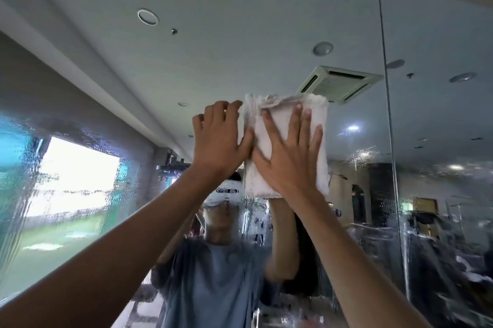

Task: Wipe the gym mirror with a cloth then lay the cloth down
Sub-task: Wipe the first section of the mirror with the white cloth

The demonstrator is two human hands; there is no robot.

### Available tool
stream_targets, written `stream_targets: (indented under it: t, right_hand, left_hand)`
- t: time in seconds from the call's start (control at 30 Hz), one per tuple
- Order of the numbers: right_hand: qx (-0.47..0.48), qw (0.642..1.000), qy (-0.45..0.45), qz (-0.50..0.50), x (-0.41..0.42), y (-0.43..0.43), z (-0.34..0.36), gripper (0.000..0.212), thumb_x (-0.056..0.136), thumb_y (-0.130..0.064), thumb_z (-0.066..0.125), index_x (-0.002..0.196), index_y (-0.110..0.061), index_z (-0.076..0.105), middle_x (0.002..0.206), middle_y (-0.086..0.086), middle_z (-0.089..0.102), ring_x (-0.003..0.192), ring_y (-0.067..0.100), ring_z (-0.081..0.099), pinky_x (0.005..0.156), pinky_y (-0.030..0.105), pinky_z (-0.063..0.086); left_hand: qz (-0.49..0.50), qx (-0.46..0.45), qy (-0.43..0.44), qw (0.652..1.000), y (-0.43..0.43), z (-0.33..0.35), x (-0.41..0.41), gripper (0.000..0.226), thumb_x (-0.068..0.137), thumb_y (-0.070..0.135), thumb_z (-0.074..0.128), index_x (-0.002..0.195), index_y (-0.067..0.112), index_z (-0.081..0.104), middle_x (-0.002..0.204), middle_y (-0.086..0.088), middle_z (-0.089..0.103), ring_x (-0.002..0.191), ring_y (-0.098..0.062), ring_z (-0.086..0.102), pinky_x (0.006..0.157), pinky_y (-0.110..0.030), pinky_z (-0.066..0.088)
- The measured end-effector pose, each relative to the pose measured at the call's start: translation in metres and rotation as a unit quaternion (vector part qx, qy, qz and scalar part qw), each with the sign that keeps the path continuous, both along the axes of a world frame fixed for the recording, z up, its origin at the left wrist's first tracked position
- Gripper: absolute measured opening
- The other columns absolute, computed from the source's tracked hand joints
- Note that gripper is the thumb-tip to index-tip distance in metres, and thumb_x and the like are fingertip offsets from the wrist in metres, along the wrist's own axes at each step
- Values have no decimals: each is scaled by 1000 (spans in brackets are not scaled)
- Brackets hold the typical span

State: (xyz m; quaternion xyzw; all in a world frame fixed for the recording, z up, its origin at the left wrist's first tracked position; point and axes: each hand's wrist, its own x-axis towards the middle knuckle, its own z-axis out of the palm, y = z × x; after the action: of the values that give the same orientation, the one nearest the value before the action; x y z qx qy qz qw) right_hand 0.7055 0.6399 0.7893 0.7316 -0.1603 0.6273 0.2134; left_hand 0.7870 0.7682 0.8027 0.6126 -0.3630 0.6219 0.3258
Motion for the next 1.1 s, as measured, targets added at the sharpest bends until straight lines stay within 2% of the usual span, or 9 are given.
stream_targets:
  t: [0.17, 0.27, 0.33, 0.47, 0.6, 0.73, 0.8, 0.97, 1.1]
  right_hand:
    - [-22, 999, 37, -4, -12, -18, -14, 89, 79, -87, 6, 155, -41, 13, 166, 16, -1, 152, 37, -3, 116, 68, 5]
    - [-11, 999, 46, -22, -35, -50, -10, 89, 81, -86, 13, 155, -38, 22, 166, 16, 5, 152, 38, 7, 114, 70, 13]
    - [29, 999, 23, -27, -45, -61, 11, 88, 80, -85, 12, 156, -40, 15, 166, 16, 3, 151, 40, 7, 112, 72, 13]
    - [81, 997, -9, 1, -20, -35, 57, 81, 86, -81, 14, 156, -44, -1, 165, 18, -13, 149, 47, -9, 110, 76, 4]
    - [-61, 996, 66, -13, -4, -14, 34, 78, 86, -80, 0, 155, -46, 9, 166, 13, -9, 149, 45, -10, 111, 75, 0]
    - [-188, 972, 136, -11, -29, -52, -4, 73, 89, -79, 10, 153, -46, 22, 167, 8, 4, 152, 37, 0, 111, 73, 13]
    - [-152, 983, 102, -26, -45, -73, 5, 77, 86, -83, 15, 153, -45, 22, 167, 5, 9, 153, 34, 6, 111, 70, 19]
    - [65, 997, -38, 10, -23, -37, 72, 84, 79, -84, 19, 154, -47, 16, 167, 3, 3, 152, 38, 2, 112, 70, 13]
    - [-31, 999, 6, -7, 9, -3, 56, 76, 86, -79, 20, 154, -45, 19, 168, 4, 3, 152, 38, 1, 112, 68, 12]
  left_hand:
    - [95, 61, -11, 994, 20, -24, 29, 67, 100, 51, 24, 156, 17, 32, 164, -15, 24, 152, -31, 20, 115, -45, 11]
    - [119, 72, -1, 990, 22, -25, 34, 67, 101, 54, 18, 160, 22, 23, 168, -12, 7, 155, -26, 4, 119, -45, 0]
    - [120, 76, -3, 990, 20, -26, 35, 67, 101, 55, 14, 161, 26, 18, 168, -11, 0, 155, -24, -4, 120, -42, -7]
    - [125, 67, -18, 990, 22, -27, 37, 63, 102, 50, 18, 159, 24, 26, 167, -14, 10, 155, -27, 6, 120, -46, 5]
    - [127, 67, -54, 988, 33, -25, 43, 64, 101, 46, 22, 155, 15, 36, 163, -14, 27, 152, -26, 23, 116, -43, 17]
    - [129, 54, -57, 989, 33, -27, 46, 67, 102, 47, 23, 155, 9, 34, 163, -13, 27, 152, -24, 22, 119, -42, 15]
    - [128, 54, -56, 989, 31, -29, 46, 67, 102, 47, 23, 156, 9, 33, 164, -13, 26, 153, -24, 21, 120, -42, 11]
    - [130, 41, -52, 989, 30, -30, 49, 69, 102, 51, 18, 159, 13, 24, 167, -11, 13, 155, -24, 8, 122, -44, -2]
    - [123, 29, -41, 991, 31, -31, 51, 70, 101, 50, 19, 159, 11, 24, 167, -13, 15, 155, -24, 8, 122, -46, 0]
